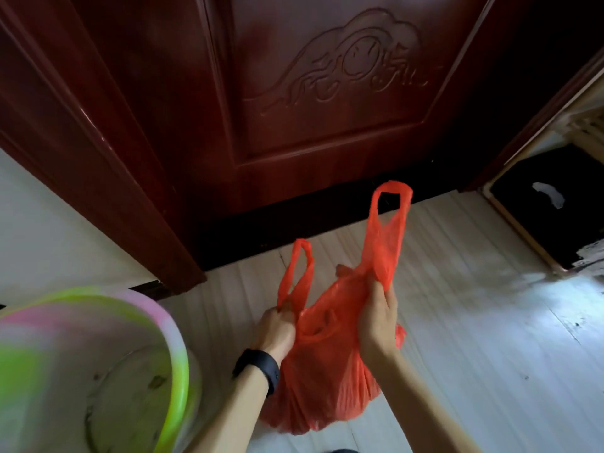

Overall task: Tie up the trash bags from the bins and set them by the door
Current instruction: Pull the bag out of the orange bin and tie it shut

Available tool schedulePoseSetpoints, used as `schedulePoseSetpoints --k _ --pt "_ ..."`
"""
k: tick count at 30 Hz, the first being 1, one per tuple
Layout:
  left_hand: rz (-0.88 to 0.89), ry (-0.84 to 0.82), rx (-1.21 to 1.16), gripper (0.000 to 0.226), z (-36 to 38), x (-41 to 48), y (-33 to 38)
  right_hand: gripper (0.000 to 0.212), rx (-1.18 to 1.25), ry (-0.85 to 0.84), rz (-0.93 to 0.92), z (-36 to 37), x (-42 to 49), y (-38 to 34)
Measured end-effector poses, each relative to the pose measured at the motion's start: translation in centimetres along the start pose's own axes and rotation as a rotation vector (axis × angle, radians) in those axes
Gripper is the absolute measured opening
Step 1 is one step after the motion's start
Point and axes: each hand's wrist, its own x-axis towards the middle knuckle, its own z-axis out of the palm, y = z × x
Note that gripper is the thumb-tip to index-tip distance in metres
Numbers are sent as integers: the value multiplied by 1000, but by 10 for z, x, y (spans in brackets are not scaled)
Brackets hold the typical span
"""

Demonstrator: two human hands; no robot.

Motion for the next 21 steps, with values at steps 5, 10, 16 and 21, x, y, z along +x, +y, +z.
schedulePoseSetpoints --k 5,10,16,21 --pt "-58 117 -343 57 2 -5 -6 29 64 46 340 16 13 6" --pt "-86 -34 -905 46 5 -13 -1 18 -106 143 538 9 26 22" --pt "-40 -76 -877 39 9 -15 2 40 108 -90 567 -9 17 32" --pt "-78 -36 -1019 24 2 2 -5 55 -336 -337 10 -54 -7 53"
